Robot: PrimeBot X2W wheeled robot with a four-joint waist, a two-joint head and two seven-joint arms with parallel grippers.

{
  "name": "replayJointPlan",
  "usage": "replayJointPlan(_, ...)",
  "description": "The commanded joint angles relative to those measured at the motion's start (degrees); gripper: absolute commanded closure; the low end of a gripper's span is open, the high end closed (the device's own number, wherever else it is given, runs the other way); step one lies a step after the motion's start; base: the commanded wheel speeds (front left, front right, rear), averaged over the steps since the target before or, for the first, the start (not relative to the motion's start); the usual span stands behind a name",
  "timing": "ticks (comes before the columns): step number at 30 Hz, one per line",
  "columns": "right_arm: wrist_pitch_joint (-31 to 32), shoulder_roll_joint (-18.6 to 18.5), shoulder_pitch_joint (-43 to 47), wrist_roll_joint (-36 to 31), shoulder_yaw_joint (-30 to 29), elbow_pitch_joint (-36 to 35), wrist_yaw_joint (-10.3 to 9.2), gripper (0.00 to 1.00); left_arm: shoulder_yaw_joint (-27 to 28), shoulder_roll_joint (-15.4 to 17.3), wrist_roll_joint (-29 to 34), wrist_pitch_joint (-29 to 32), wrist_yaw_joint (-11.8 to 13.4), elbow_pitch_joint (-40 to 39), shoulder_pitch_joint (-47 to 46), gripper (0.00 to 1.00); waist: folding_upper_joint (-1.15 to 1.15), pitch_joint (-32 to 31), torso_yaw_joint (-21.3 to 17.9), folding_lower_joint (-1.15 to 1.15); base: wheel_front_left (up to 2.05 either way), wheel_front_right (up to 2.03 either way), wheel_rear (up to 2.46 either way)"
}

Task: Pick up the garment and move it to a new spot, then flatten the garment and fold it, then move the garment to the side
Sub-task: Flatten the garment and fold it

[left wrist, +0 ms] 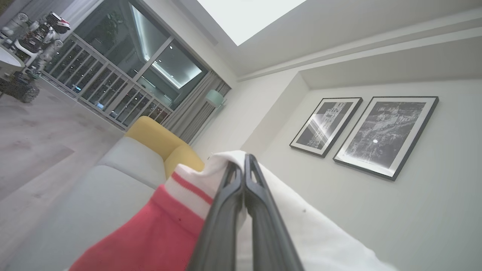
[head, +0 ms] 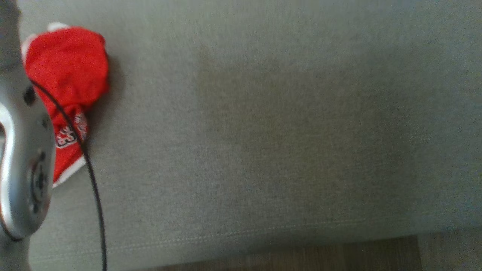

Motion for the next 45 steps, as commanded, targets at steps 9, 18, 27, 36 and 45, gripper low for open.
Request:
replayJointPlan(9, -0.23, 0.95, 7.01, 1.08, 0.66, 4.71, -0.01, 1.0, -4.09, -1.5, -2.04, -3.21, -11.03, 12.87, 4.16, 1.0, 0.0, 10.11, 1.57, 0.0, 0.0, 0.0, 0.0)
replayJointPlan(18, 1.93, 0.47, 17.19, -0.98, 4.9, 21.68, -0.01, 1.0, -11.47, -1.81, -0.38, -2.1, -15.27, 19.33, 20.37, 1.0, 0.0, 5.42, 2.87, 0.0, 0.0, 0.0, 0.0)
replayJointPlan(27, 5.64, -1.62, 25.83, -4.99, 4.46, 26.36, -0.01, 1.0, -16.83, 1.14, 1.52, -0.84, -17.63, 20.05, 36.01, 1.0, 0.0, -1.46, 3.41, 0.0, 0.0, 0.0, 0.0)
replayJointPlan(36, 6.47, -2.69, 33.13, -6.81, 6.47, 27.07, -0.01, 1.0, -20.7, 2.6, 3.28, -2.19, -18.17, 16.38, 45.84, 1.0, 0.0, -6.34, 4.14, 0.0, 0.0, 0.0, 0.0)
replayJointPlan(45, 8.11, -4.01, 40.04, -5.89, 10.45, 27.39, -0.01, 1.0, -24.17, 3.27, 5.35, -3.91, -17.61, 11.52, 54.93, 1.0, 0.0, -10.8, 3.82, 0.0, 0.0, 0.0, 0.0)
